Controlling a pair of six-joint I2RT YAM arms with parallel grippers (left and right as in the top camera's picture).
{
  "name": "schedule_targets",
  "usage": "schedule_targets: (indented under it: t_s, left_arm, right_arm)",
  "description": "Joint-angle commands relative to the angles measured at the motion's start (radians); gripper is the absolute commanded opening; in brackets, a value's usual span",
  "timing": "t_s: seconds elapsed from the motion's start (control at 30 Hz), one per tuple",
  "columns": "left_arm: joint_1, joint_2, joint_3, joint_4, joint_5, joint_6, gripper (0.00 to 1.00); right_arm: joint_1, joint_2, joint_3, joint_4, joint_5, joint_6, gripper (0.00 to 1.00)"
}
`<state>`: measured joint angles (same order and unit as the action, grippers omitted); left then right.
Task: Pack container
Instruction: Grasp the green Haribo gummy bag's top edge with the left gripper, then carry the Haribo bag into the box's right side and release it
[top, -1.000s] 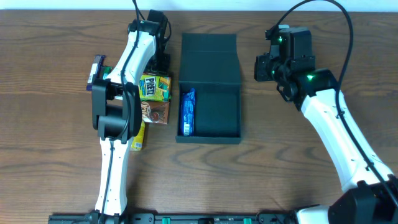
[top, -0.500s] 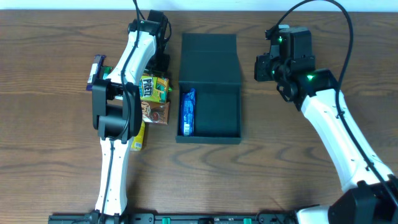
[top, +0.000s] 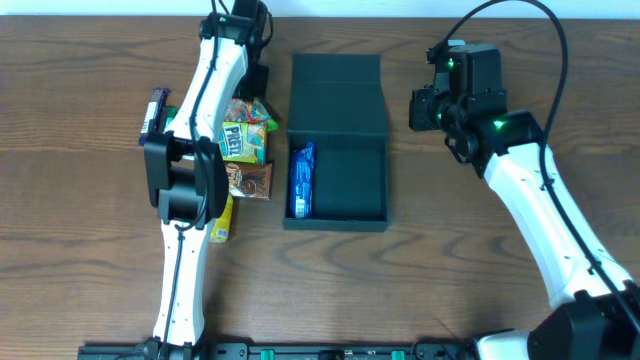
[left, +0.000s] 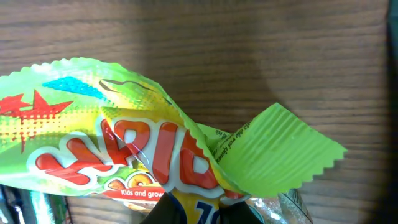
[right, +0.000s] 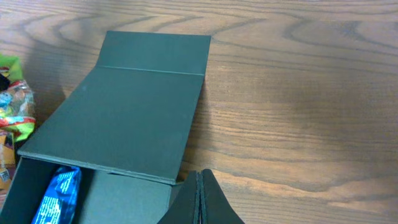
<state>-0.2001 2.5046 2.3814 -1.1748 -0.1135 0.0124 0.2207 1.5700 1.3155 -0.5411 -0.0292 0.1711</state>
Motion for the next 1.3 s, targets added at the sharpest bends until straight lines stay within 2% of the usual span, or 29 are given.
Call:
schedule_targets:
  t_s: [0.0, 0.63, 0.83, 0.93, 1.1, 1.27]
  left_arm:
    - [0.003, -0.069, 0.031, -0.008, -0.028, -0.016, 0.06]
    - [-0.025, -0.284, 0.031, -0.022, -0.087, -0.055, 0.06]
    - [-0.121, -0.321, 0.031, -0.110, -0.070, -0.157, 0.06]
    - [-0.196, -0.320, 0.028, -0.174, -0.012, -0.238, 0.06]
    - [-0.306, -0.318, 0.024, -0.211, 0.035, -0.356, 0.06]
    - [-0.378, -0.317, -0.052, -0.195, 0.072, -0.358, 0.06]
  right_arm:
    - [-0.006, -0.005, 0.012, 0.000, 0.006, -0.015, 0.01]
    - [-0.116, -0.005, 0.012, -0.001, 0.006, -0.007, 0.02]
    - [-0.150, -0.005, 0.012, -0.005, -0.005, -0.021, 0.02]
    - [-0.174, -0.008, 0.012, -0.014, -0.018, -0.066, 0.01]
    - [-0.245, -0.017, 0.013, -0.014, -0.198, -0.153, 0.01]
    - [-0.348, -0.033, 0.013, -0.037, -0.459, -0.303, 0.01]
